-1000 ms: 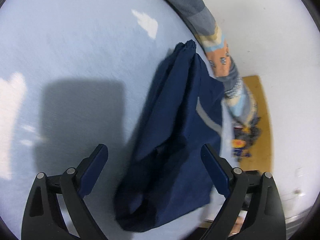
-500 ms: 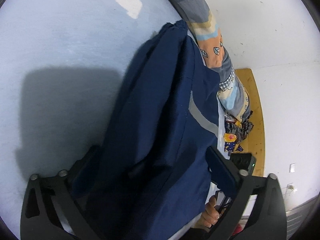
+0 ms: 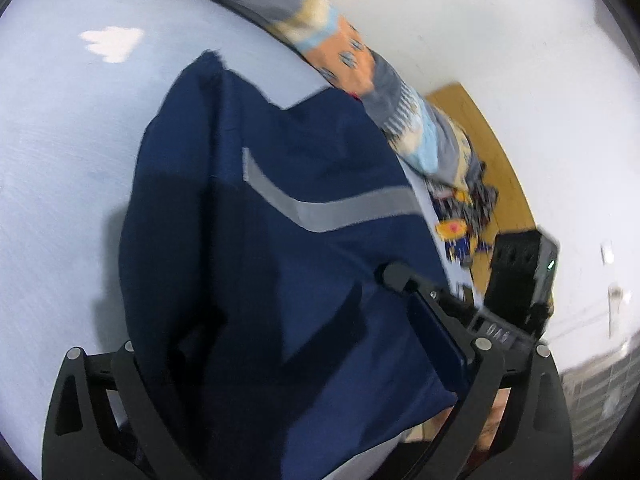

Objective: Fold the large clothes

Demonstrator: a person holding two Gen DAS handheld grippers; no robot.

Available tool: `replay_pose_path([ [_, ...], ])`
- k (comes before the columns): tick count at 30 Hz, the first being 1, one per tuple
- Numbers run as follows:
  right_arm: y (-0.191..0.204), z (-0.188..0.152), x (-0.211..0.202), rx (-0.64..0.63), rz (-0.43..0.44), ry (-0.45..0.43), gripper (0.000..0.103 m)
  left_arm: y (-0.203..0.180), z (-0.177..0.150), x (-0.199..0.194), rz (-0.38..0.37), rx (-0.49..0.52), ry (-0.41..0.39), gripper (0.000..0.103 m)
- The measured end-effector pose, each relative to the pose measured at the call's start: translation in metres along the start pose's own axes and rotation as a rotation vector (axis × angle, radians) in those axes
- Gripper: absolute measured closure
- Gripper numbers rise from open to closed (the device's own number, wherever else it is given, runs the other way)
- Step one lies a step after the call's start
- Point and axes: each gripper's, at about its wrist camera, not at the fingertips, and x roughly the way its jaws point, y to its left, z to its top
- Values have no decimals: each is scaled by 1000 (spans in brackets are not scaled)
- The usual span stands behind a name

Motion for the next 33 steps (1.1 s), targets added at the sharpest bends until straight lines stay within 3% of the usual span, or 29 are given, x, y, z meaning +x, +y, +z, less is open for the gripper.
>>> replay_pose_path([
  [5,-6,-28,-58,-45,-68,-30,52,-42,-25,1,-2,97,21,3],
  [9,-27,-52,-70,-9,-112,6,51,-67,-52,15,-8,146,97,3],
  [11,-41,-68,-67,8,-139,33,51,-77,-65,24,38,183,113,3],
  [13,-58,-76,-61,54,-174,89,44,-81,-78,35,114,212,143,3],
  [14,-71,-79,-56,139,-186,145,37,-79,-84,40,185,212,159,3],
  [15,-79,-81,-56,203,-179,166,36,-78,-87,41,236,210,165,3],
  [17,-86,-87,-73,278,-170,138,36,-71,-92,33,340,203,144,3],
  [20,-64,-92,-112,195,-238,41,36,-66,-95,3,490,199,26,3],
  [22,-42,-98,-131,128,-221,-13,37,-77,-99,-16,554,234,-72,3],
  [25,-6,-118,-141,44,-221,-35,46,-100,-115,-20,629,345,-155,3],
  [27,2,-126,-135,43,-232,-28,62,-115,-133,-10,710,456,-181,3],
  [31,-2,-147,-107,60,-271,51,66,-120,-161,27,870,641,-132,3],
  [33,-11,-154,-92,73,-299,90,66,-110,-164,41,923,657,-80,3],
])
